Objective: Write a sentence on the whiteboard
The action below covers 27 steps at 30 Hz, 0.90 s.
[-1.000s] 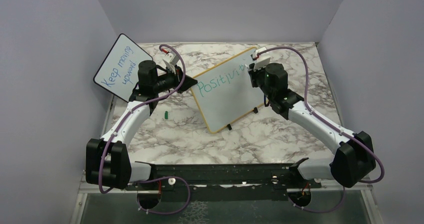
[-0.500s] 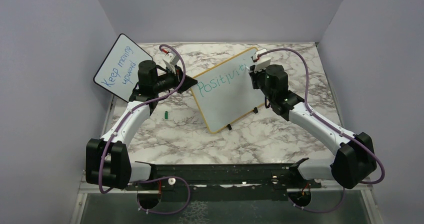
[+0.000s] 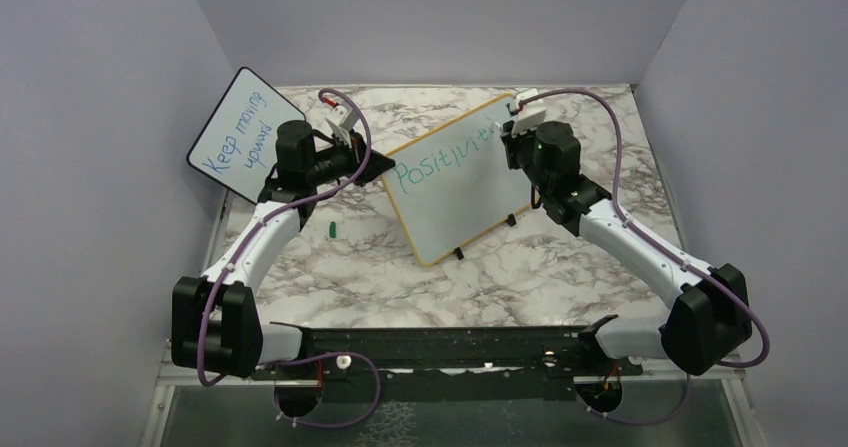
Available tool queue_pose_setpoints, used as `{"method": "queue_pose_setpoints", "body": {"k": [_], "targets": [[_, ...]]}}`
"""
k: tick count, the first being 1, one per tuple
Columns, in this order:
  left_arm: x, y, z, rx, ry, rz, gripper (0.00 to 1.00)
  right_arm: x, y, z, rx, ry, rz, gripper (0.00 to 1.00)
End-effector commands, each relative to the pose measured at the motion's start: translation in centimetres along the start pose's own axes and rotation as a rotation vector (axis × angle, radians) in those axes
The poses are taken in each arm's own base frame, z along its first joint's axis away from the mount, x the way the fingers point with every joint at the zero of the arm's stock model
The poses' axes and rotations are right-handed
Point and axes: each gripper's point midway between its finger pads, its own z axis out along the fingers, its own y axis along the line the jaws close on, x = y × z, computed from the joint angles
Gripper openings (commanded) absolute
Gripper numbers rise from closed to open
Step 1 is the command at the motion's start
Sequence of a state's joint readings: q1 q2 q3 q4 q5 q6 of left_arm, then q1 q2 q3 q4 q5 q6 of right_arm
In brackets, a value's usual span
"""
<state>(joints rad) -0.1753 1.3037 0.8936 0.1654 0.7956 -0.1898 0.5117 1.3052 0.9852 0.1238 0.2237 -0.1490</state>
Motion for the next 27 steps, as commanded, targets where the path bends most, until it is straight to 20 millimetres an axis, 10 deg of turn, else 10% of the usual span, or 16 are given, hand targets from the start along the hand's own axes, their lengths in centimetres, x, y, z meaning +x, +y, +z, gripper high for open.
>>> {"method": "queue_pose_setpoints", "body": {"k": [1,27], "targets": [[4.0,1.2,0.2,-0.046,0.114,-0.028,0.0,-2.0,-0.7,0.7,0.024,-0.047,0.004,0.0],[3.8,1.2,0.2,-0.045,0.111,-0.026,0.0,4.0,1.9,-1.2,-0.112,0.114,0.03,0.0]]}}
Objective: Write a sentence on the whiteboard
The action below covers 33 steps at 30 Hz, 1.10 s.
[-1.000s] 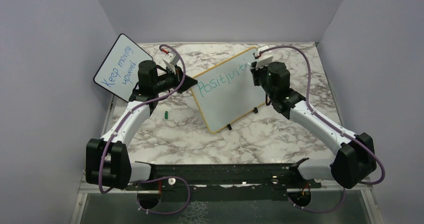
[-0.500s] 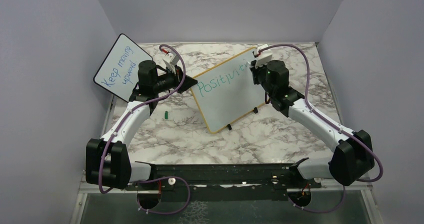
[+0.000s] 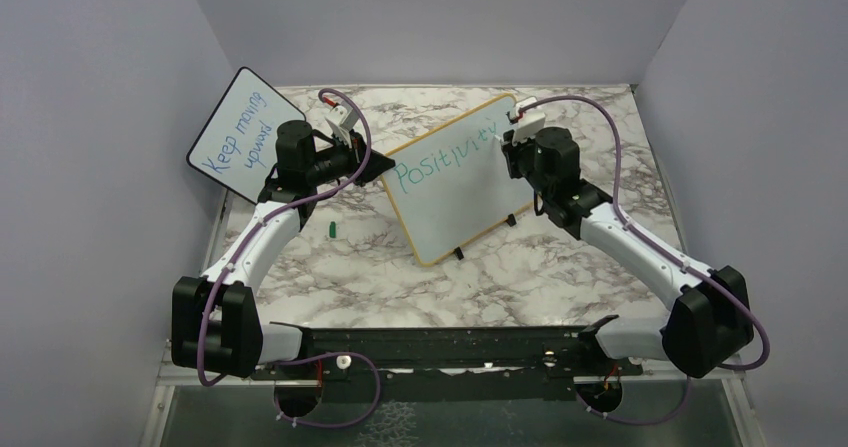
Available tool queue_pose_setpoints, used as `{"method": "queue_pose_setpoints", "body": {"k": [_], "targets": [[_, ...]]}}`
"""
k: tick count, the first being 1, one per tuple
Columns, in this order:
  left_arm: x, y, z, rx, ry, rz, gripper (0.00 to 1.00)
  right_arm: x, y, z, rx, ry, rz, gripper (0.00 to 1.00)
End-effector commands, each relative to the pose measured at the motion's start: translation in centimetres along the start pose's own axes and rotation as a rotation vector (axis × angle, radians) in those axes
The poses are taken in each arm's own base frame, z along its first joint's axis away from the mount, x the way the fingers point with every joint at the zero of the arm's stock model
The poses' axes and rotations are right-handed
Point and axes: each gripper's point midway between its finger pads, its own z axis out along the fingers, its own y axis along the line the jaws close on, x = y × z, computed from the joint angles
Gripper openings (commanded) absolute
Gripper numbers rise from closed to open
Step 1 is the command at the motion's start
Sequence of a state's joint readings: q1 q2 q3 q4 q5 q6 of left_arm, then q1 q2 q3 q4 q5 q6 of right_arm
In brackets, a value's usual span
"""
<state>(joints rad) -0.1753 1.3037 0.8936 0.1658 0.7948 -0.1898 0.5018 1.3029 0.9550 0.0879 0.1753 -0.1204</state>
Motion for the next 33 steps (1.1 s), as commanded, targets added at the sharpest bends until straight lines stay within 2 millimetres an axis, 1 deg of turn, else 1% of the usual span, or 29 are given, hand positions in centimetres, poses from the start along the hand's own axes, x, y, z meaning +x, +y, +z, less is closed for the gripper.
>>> {"method": "queue_pose_setpoints", "body": {"k": [1,5,7,10,13,19,23,33], "targets": [[3.8,1.2,0.2,-0.044,0.111,-0.026,0.0,2.2,1.3,-0.9,-0.072,0.067,0.014,0.0],[3.8,1.1,0.2,-0.045,0.111,-0.028,0.0,3.0,1.7,-1.2,-0.096,0.09,0.021,0.0],[3.8,1.1,0.2,-0.045,0.11,-0.028,0.0,3.9,2.0,-1.5,-0.107,0.121,0.024,0.0],[3.8,1.2,0.2,-0.045,0.111,-0.028,0.0,4.2,2.0,-1.9,-0.112,0.134,0.024,0.0],[3.8,1.1,0.2,-0.045,0.111,-0.029,0.0,3.8,1.9,-2.3,-0.115,0.13,0.023,0.0],[3.8,1.2,0.2,-0.049,0.111,-0.028,0.0,2.0,1.9,-3.7,-0.129,0.085,0.036,0.0],[3.9,1.3,0.2,-0.054,0.112,-0.03,0.0,1.5,2.3,-4.6,-0.157,0.065,0.055,0.0],[4.0,1.6,0.3,-0.062,0.116,-0.031,0.0,2.6,4.1,-7.0,-0.182,0.03,0.057,0.0]]}}
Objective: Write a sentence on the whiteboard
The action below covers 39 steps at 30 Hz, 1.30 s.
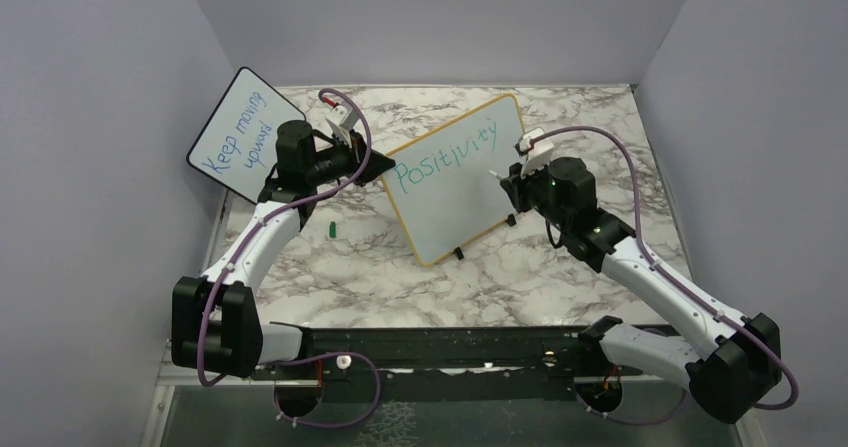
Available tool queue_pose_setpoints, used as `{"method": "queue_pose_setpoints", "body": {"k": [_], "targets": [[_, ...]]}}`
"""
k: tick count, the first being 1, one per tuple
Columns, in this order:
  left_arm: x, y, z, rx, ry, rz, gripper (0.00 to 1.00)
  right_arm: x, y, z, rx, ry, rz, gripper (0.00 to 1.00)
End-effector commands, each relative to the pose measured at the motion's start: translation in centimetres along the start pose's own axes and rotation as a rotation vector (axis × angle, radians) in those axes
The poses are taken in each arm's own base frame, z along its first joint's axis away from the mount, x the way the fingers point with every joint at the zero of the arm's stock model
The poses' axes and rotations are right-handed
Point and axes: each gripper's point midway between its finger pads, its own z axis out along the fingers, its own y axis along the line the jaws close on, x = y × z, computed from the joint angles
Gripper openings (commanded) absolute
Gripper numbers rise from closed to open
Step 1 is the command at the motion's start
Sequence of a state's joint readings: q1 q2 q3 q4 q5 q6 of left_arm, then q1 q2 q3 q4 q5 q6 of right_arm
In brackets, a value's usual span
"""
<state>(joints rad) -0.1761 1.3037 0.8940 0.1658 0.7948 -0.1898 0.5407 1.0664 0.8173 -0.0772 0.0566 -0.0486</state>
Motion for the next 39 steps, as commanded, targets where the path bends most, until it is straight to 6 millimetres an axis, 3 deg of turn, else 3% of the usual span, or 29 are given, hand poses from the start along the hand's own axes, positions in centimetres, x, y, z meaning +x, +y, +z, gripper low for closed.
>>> {"method": "queue_pose_setpoints", "body": {"k": [1,7,22,27,39], "targets": [[4.1,1.6,0.3,-0.063,0.118,-0.033,0.0,0.3,1.3,-0.9,-0.02,-0.023,-0.003,0.0],[4.2,1.7,0.3,-0.065,0.119,-0.038,0.0,1.1,3.5,-1.3,-0.032,-0.045,-0.027,0.01],[4.1,1.9,0.3,-0.077,0.116,-0.041,0.0,0.3,9.0,-1.4,-0.057,-0.141,-0.116,0.0],[4.2,1.9,0.3,-0.081,0.117,-0.044,0.0,-0.3,9.9,-1.3,-0.053,-0.165,-0.13,0.0],[4.2,2.1,0.3,-0.087,0.117,-0.049,0.0,0.4,11.5,-1.0,-0.065,-0.136,-0.171,0.0]]}}
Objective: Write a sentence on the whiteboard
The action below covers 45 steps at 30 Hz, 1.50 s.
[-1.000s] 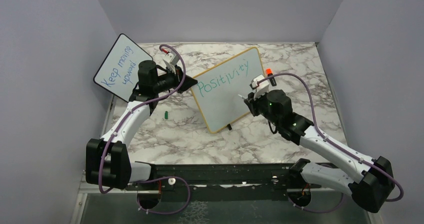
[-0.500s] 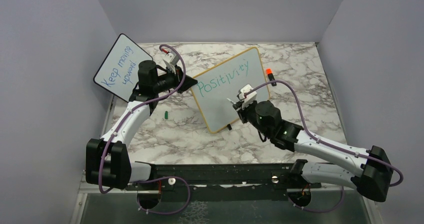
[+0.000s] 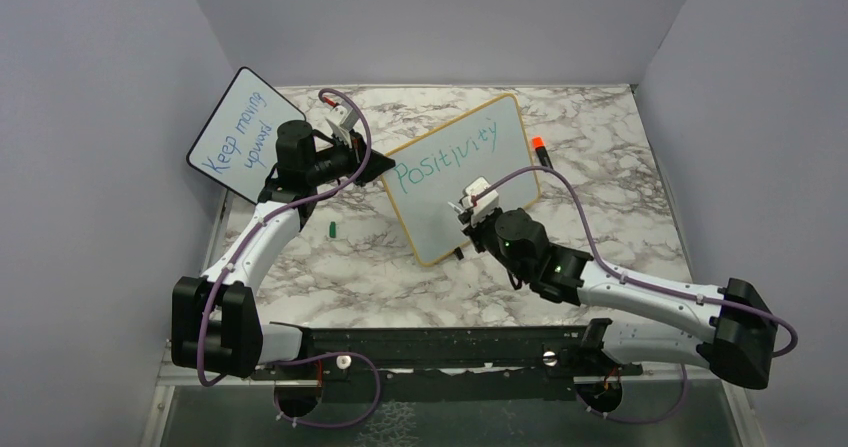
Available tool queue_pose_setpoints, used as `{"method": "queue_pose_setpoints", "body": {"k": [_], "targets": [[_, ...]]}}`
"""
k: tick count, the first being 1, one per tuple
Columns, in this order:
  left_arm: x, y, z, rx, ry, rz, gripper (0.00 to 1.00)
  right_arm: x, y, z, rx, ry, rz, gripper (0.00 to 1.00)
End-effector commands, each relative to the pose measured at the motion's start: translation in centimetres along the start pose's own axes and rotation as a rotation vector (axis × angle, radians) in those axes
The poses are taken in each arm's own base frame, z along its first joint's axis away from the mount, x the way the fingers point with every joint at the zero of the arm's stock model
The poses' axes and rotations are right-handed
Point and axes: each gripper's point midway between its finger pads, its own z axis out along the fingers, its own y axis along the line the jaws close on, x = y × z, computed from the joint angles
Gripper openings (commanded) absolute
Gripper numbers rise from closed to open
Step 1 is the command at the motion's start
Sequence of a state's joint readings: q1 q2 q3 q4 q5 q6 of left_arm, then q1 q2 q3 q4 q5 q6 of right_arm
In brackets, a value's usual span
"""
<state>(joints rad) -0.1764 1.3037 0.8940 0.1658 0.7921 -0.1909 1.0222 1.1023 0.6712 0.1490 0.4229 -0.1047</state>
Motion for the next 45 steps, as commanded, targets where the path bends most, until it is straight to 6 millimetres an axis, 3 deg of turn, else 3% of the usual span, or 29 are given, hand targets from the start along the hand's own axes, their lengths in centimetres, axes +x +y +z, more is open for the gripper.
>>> {"method": "queue_pose_setpoints", "body": {"k": [1,20,31,45], "targets": [[4.3,2.1,0.3,-0.086,0.119,-0.051,0.0,-2.0,0.1,0.3,0.024,-0.052,0.009,0.0],[4.4,2.1,0.4,-0.085,0.122,-0.053,0.0,-1.5,0.8,1.4,0.038,-0.036,-0.008,0.0],[4.4,2.2,0.4,-0.086,0.122,-0.052,0.0,-3.5,2.5,1.8,-0.03,-0.09,-0.008,0.0],[4.4,2.2,0.4,-0.088,0.125,-0.048,0.0,-3.1,4.2,3.2,-0.072,-0.073,-0.025,0.0]]}}
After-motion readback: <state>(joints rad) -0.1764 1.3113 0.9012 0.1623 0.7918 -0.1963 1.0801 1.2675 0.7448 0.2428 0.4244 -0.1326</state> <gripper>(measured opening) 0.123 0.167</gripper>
